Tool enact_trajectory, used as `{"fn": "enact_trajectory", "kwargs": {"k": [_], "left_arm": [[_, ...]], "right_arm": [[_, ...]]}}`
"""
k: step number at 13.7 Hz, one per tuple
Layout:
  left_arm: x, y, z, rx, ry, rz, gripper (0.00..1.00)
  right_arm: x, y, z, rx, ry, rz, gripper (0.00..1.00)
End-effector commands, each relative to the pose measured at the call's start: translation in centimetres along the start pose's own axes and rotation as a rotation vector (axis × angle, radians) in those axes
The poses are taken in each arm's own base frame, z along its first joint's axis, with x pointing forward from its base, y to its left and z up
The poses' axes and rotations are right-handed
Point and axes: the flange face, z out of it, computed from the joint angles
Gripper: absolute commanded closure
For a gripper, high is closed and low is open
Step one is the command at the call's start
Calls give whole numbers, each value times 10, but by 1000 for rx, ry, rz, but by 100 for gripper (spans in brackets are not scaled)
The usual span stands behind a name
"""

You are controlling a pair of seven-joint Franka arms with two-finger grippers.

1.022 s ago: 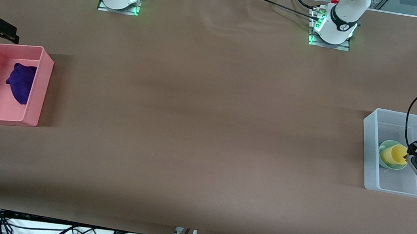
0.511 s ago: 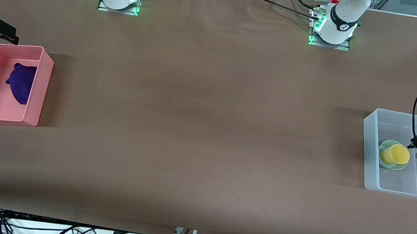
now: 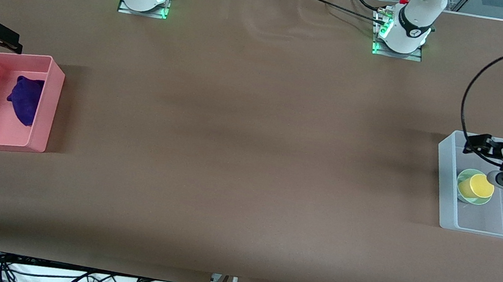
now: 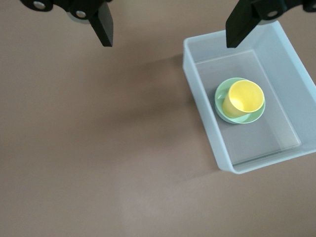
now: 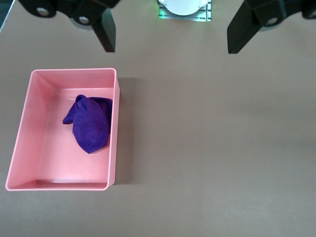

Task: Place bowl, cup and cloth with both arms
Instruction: 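Open the left gripper and raise it away from the cup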

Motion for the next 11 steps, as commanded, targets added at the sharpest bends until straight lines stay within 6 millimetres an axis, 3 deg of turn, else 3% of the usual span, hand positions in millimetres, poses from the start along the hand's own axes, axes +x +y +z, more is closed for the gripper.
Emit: {"fn": "enact_trajectory", "kwargs": {"k": [1, 3, 7, 11], "left_arm": [[-26, 24, -39, 14, 43, -109, 0], [-48, 21, -37, -122, 63, -177, 0], [-84, 42, -18, -23, 198, -170, 0], [-83, 45, -18, 19, 191, -156, 0]], "right_arm": [[1, 1, -5, 0, 9, 6, 0], [1, 1, -5, 0, 11, 6, 0], [1, 1, -5, 0, 9, 4, 0], [1, 3, -4, 0, 9, 7, 0]]}}
